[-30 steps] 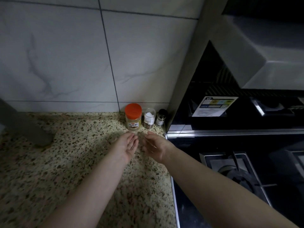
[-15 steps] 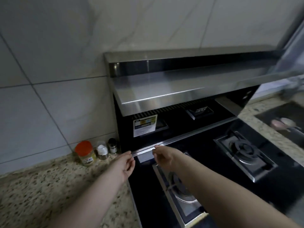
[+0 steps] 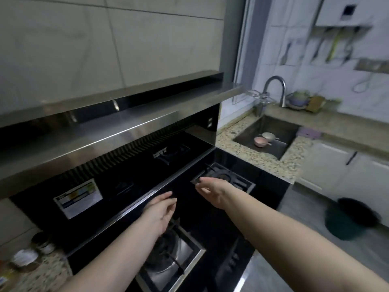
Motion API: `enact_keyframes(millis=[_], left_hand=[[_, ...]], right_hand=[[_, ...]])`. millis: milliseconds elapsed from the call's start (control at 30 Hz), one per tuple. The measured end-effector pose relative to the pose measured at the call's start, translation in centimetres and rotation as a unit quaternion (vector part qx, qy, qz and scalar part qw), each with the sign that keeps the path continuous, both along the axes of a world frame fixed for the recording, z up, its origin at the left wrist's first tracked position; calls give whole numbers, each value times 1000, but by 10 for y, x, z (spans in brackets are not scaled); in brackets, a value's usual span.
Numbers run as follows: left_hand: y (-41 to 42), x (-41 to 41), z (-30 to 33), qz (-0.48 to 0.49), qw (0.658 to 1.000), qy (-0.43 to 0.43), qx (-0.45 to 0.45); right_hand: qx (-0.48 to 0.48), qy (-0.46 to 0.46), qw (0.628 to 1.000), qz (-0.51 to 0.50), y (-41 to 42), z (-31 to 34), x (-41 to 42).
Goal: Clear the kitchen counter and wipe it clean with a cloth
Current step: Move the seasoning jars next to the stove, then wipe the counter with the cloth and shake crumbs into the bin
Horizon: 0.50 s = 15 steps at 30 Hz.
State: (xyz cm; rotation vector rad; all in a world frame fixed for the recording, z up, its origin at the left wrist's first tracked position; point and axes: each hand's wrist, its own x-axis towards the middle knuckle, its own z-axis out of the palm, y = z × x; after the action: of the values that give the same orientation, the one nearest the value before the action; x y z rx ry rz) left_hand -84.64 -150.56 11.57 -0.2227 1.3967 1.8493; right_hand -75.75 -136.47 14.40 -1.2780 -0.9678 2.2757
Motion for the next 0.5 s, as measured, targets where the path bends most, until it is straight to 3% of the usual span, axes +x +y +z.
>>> enact_keyframes(millis=[467,500], left_hand=[[232,240,19,-144,988,44,19],[272,292,28,-185,981,48,32]], right_hand=[[21,22,992,-122,190,17,262],[30,29,987,-158,221,23,321]])
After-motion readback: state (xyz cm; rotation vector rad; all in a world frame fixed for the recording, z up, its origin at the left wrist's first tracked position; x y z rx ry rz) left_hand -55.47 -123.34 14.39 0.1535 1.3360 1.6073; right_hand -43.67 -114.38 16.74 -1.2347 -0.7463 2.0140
